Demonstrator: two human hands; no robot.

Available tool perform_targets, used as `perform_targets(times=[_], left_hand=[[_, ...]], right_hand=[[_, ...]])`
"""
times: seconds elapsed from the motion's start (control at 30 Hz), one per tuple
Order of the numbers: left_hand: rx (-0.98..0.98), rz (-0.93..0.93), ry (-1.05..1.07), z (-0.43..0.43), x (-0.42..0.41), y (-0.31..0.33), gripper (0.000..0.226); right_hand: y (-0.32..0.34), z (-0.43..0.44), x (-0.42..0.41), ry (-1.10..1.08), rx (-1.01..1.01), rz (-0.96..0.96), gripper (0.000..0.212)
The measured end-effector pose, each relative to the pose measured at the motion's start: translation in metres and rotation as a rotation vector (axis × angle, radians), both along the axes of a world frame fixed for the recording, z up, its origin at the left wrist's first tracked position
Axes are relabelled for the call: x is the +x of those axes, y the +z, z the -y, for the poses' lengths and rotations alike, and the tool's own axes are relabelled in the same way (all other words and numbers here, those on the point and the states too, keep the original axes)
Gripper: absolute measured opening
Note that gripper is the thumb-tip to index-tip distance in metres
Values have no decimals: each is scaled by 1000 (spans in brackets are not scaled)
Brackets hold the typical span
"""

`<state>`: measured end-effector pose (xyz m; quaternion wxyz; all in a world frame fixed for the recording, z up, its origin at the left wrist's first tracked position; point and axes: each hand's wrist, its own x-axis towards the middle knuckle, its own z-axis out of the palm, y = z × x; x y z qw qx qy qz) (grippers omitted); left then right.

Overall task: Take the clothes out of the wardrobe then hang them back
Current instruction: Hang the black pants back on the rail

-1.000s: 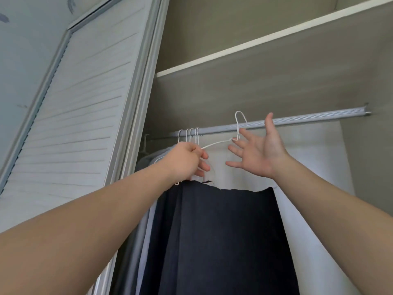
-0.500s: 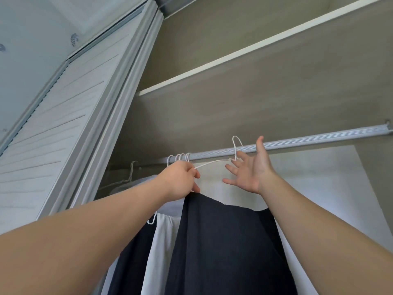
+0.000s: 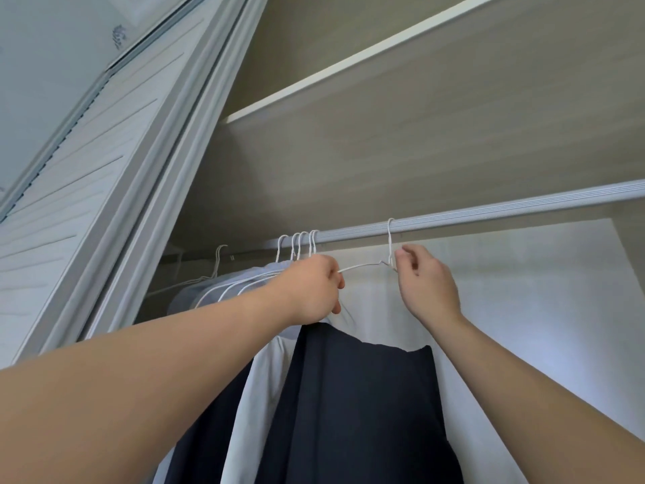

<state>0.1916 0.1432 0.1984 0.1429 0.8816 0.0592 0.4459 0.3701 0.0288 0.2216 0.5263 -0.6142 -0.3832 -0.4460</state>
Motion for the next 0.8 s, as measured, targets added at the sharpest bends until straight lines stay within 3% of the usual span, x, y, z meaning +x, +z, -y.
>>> perform_targets(times=[0.03,0.13,0.27,0.5,0.63,0.7,0.8], left_hand=[[57,-10,40,0,2,0,23],[264,-5,199,0,5,-2,18],[307,-31,237,1,5,-7,16],[454,-61,440,-22,-5,-14,22],[508,-99,574,-47,-15,-17,47],[535,-96,618,-63,-19,-18,58],[517,-127,653,-80,-22,-20,67]], right_hand=[[-2,-4,4,-22,-10,24,50],[-4,-19,9,125,-126,-146,67],[-8,-38,9,310,-205,-222,71],[-6,-75,6,409,-209,-233,71],[3,-105,-2,415,-248,-254,70],[7,-120,-6,430,-269,-272,66],[11,-139,-10,454,-295,-309,40]])
